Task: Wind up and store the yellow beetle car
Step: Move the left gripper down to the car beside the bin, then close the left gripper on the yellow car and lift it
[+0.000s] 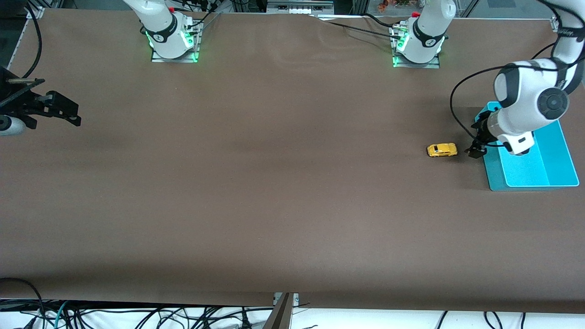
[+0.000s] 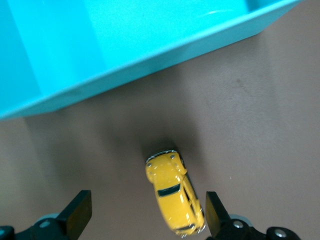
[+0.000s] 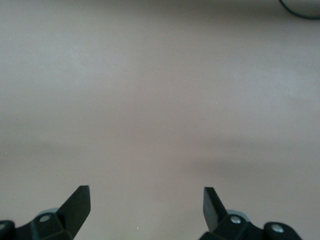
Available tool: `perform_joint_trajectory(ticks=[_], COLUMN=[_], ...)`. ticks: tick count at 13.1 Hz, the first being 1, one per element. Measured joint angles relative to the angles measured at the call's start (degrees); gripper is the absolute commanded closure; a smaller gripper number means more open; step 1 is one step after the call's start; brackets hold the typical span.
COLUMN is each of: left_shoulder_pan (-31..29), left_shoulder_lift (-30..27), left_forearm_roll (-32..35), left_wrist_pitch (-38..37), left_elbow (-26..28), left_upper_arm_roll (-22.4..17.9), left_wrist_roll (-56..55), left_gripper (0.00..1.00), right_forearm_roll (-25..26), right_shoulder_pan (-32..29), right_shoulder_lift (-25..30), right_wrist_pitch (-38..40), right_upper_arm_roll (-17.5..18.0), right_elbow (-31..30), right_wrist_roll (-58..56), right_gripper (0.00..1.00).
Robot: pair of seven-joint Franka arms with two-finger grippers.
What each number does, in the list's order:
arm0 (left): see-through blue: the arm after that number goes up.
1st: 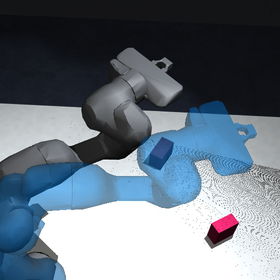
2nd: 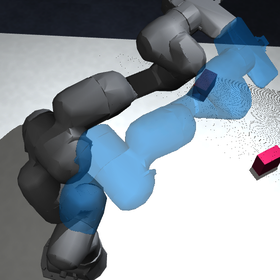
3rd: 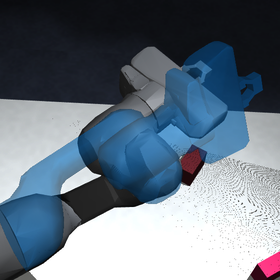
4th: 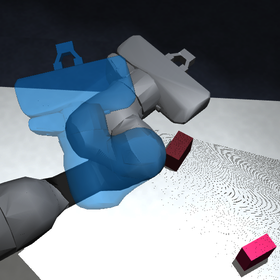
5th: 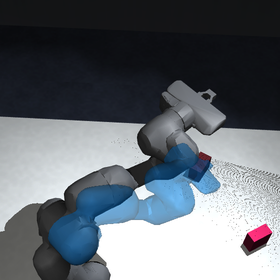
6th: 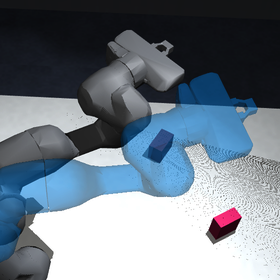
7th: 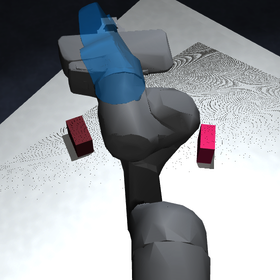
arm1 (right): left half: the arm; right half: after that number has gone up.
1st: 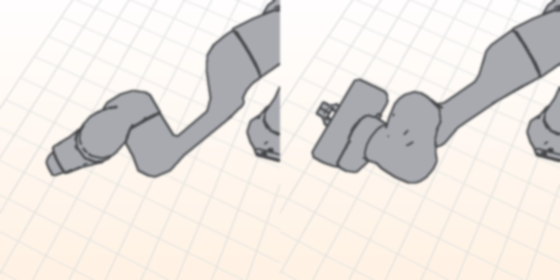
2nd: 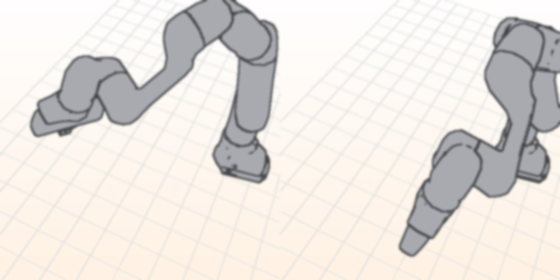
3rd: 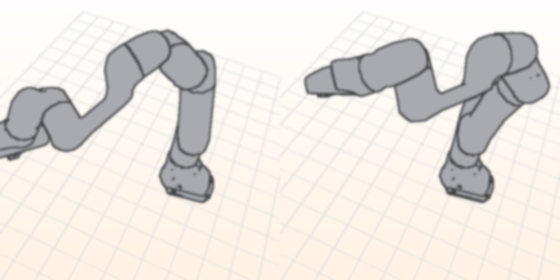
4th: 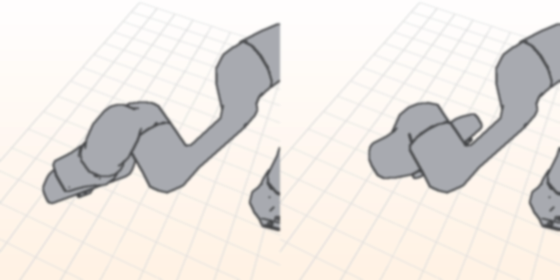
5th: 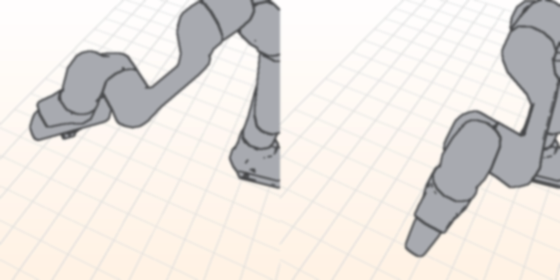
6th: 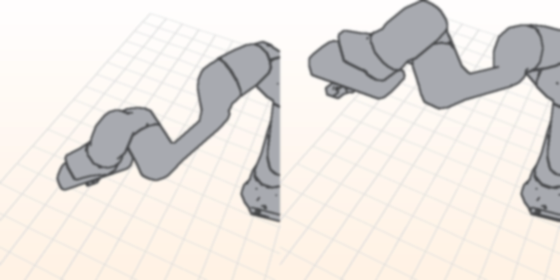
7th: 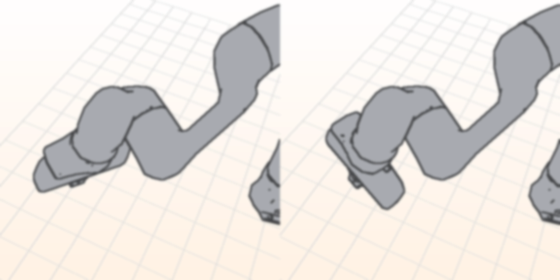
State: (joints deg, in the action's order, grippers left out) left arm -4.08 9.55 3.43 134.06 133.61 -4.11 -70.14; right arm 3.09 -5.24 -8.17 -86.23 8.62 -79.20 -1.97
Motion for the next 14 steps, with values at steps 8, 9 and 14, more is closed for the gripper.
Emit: perform_joint_trajectory(ticks=[8,9,14], left_shoulder_pan=[3.17,3.83,5.83], left_shoulder_lift=[7.95,8.19,9.73], left_forearm_roll=[0.00,0.00,0.00], left_wrist_pitch=[8.95,8.95,9.36], left_elbow=[-0.22,-0.20,-0.06], left_upper_arm_roll=[0.60,0.64,0.67], left_wrist_roll=[-12.43,-13.46,-15.79], left_gripper=[0.00,0.00,0.41], right_forearm_roll=[-0.02,-0.02,-0.02], right_shoulder_pan=[0.41,0.52,0.82], right_shoulder_lift=[1.88,1.88,1.79], right_wrist_pitch=[0.87,0.87,0.88], right_upper_arm_roll=[-4.89,-4.89,-4.89], right_elbow=[-3.47,-3.47,-3.51], right_wrist_roll=[0.00,0.00,0.00], right_gripper=[0.00,0.00,0.00])
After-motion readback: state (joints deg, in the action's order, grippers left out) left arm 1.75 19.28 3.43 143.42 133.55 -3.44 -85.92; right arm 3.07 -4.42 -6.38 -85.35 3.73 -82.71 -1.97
